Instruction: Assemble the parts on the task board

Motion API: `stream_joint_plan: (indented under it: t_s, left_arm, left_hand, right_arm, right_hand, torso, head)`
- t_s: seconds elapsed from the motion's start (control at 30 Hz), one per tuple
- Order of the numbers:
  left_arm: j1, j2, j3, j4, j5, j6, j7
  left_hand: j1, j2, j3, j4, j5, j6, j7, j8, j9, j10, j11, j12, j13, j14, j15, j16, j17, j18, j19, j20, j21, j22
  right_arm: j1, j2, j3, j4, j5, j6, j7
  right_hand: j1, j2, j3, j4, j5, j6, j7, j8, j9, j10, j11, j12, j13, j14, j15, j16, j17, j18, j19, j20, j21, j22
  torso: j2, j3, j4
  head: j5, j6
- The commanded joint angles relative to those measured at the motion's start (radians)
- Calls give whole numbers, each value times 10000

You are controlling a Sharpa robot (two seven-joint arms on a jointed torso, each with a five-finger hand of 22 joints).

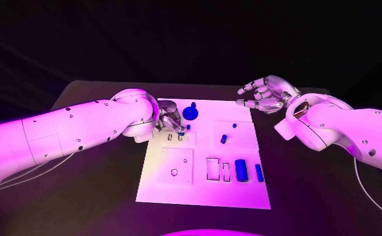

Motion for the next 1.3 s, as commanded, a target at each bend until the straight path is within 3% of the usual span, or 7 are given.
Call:
stream_joint_plan:
  t_s: [0.03, 1.3]
  left_arm:
    - [-8, 36, -17, 42, -263, 24, -199]
    - [-88, 122, -154, -86, -541, 537, -438]
  left_hand:
    - [7, -46, 2193, -2240, 56, 235, -158, -43, 24, 71, -9, 41, 16, 997, -91, 17, 2500, -176, 82, 16, 50, 11]
    - [-35, -60, 2194, -2265, 222, 281, -173, -60, 38, 118, -25, 53, 51, 994, -105, 11, 2489, -191, 130, 4, 87, 88]
  right_arm:
    - [-10, 0, -1, 2, -27, 138, 60]
    - [-35, 21, -4, -34, -31, 170, 76]
  right_hand:
    - [-12, 68, 2, 34, -9, 83, 12, 33, 14, -15, -74, -29, -8, 764, -33, -32, 1411, 154, -70, -19, -28, 486]
    - [-29, 78, 9, 22, -8, 93, 5, 36, 14, -28, -82, -42, -29, 764, -41, -35, 1408, 156, -74, -28, -43, 479]
  torso:
    - [2, -1, -3]
    - [3, -12, -4]
  head:
    - [10, -18]
    - [39, -48]
